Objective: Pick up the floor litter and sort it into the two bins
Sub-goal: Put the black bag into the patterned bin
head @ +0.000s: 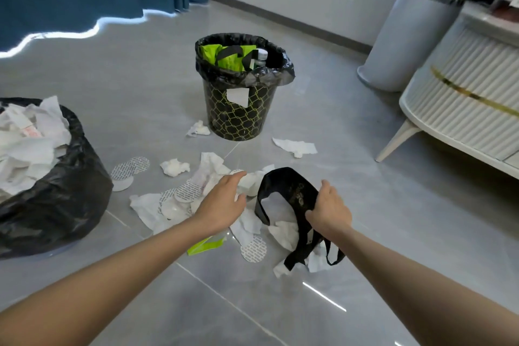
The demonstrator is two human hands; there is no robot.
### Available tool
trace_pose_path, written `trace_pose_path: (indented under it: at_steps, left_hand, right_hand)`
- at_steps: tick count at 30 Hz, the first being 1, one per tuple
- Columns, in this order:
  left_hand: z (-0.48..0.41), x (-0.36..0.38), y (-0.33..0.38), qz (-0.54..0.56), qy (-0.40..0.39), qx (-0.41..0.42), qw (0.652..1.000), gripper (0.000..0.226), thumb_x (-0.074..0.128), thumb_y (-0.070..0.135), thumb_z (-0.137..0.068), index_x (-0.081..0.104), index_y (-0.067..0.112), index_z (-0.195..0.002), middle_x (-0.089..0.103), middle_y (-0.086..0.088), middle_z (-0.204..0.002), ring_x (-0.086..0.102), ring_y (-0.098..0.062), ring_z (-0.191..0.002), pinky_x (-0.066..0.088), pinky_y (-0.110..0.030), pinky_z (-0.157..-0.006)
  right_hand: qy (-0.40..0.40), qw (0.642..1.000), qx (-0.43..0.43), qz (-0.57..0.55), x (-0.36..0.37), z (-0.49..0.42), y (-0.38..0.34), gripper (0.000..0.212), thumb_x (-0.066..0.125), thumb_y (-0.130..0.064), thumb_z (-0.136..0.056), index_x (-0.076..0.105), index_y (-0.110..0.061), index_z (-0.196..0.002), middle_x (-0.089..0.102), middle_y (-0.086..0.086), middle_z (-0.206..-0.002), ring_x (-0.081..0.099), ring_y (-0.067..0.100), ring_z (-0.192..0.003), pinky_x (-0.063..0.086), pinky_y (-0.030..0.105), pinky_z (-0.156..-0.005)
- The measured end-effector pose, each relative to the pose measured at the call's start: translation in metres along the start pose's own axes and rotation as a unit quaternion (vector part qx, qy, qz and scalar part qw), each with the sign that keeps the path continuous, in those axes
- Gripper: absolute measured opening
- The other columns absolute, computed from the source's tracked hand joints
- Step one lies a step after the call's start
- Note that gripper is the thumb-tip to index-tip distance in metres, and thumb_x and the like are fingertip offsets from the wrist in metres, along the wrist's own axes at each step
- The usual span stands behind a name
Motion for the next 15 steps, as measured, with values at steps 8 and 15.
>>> trace_pose_path:
  at_steps: [8, 15]
  left_hand:
    - [-0.018, 0.019, 0.038, 0.076, -0.065, -0.044, 0.994, 0.058, 0.048, 0.027, -0.095, 0.023, 0.019, -0.147, 0.043, -0.003, -0.144, 0.043, -0.021, -0.129, 0.035, -0.028, -0.100]
    - [-0.037, -0.026, 0.050, 0.328, 0.028, -0.129, 0.935, 0.047, 0.049, 0.004, -0.093, 0.042, 0.014, -0.137, 0.057, -0.010, -0.127, 0.057, -0.028, -0.113, 0.055, -0.037, -0.087]
  right_hand:
    - [0.061, 0.993, -0.008, -0.100, -0.024, 0.008, 0.015, 0.019, 0.045, -0.019, -0.092, 0.062, -0.022, -0.100, 0.066, 0.005, -0.092, 0.061, 0.031, -0.090, 0.043, 0.030, -0.066]
    - [0.181, 0.946, -0.192, -0.190, -0.090, -0.002, -0.049, 0.024, 0.042, -0.019, -0.096, 0.059, -0.030, -0.108, 0.064, -0.005, -0.099, 0.056, 0.023, -0.094, 0.038, 0.031, -0.068]
Point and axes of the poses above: each hand's wrist, its own z-axis away from the middle knuckle, its own x-axis out of the palm, y = z × x, the point moved 5 cm from there along -z, towards the middle knuckle
